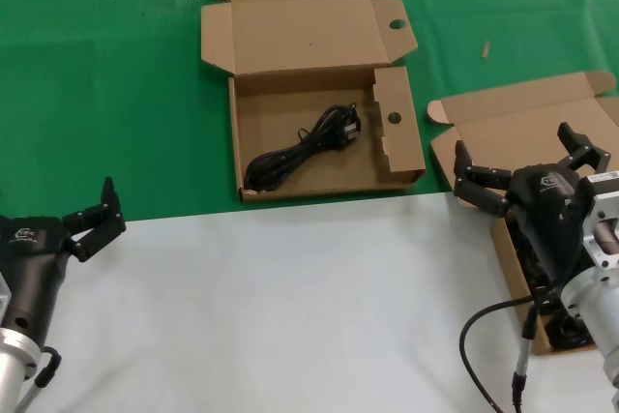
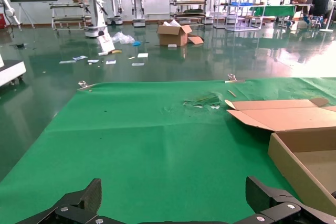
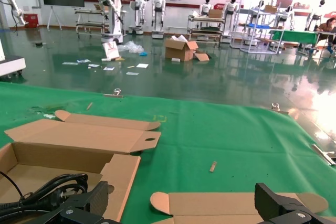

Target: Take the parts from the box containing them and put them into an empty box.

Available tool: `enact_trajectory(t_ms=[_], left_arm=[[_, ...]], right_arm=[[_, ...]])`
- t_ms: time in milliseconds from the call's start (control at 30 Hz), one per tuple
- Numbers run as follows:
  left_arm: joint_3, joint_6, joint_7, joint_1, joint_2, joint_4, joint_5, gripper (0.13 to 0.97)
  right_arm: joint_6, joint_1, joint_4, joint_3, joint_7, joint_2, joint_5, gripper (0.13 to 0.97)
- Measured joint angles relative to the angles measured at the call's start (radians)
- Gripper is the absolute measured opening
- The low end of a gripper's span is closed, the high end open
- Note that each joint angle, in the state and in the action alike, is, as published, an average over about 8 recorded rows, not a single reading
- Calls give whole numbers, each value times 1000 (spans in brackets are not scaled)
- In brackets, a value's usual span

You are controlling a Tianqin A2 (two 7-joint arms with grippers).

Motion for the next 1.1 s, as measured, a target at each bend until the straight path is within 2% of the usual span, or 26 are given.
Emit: enact_trajectory(t_ms=[1100], left_arm=[[0, 0, 0, 0, 0, 0, 0, 966]], right_arm=[[0, 0, 0, 0, 0, 0, 0, 966]])
